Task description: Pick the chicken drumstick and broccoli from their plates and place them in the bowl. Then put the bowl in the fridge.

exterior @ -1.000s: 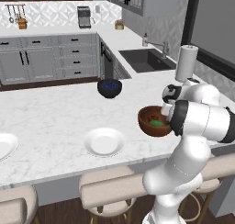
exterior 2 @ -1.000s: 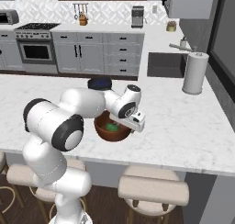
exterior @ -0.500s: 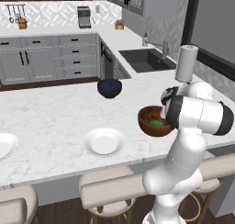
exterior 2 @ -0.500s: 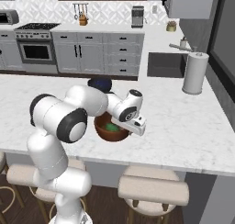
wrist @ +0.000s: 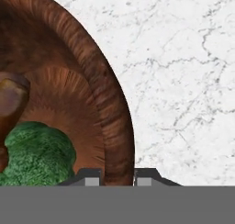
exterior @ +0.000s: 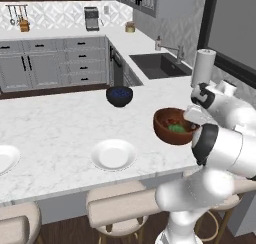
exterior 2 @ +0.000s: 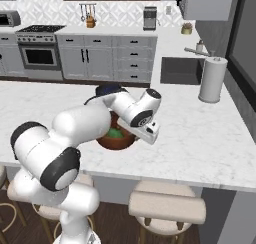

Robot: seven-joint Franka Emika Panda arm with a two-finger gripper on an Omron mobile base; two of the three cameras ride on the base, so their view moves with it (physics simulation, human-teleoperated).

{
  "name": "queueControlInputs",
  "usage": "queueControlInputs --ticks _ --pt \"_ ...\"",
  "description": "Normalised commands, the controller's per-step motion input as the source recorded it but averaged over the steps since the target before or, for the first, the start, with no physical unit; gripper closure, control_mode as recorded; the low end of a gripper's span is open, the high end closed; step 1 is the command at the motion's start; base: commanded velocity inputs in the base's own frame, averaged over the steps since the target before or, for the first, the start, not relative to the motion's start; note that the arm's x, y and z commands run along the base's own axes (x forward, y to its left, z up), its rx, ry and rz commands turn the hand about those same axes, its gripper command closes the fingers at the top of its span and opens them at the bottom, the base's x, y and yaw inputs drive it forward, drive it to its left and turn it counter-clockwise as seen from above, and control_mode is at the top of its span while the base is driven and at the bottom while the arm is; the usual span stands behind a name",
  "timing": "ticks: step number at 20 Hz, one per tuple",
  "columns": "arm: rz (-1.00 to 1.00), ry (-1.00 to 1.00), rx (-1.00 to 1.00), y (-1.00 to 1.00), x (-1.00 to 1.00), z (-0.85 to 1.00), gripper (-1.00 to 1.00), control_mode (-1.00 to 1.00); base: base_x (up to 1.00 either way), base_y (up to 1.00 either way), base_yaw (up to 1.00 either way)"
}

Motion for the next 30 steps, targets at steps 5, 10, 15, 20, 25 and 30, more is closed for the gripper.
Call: queueControlInputs --ticks 5,10,15,20,25,30 --pt "-0.06 -0.1 0.13 0.71 -0.77 1.0 1.0 -1.0 0.0 0.0 0.0" --pt "-0.13 -0.02 0.0 0.57 -0.28 0.84 1.0 -1.0 0.0 0.0 0.0" --pt "0.02 -0.06 -0.01 0.29 -0.49 0.09 1.0 -1.0 0.0 0.0 0.0" --pt "0.0 0.0 0.0 0.0 0.0 0.0 1.0 1.0 -1.0 0.88 0.37" --pt "0.0 0.0 0.0 0.0 0.0 0.0 1.0 1.0 -0.9 1.0 0.38" --pt "0.0 0.0 0.0 0.0 0.0 0.0 1.0 1.0 -0.15 1.0 0.23"
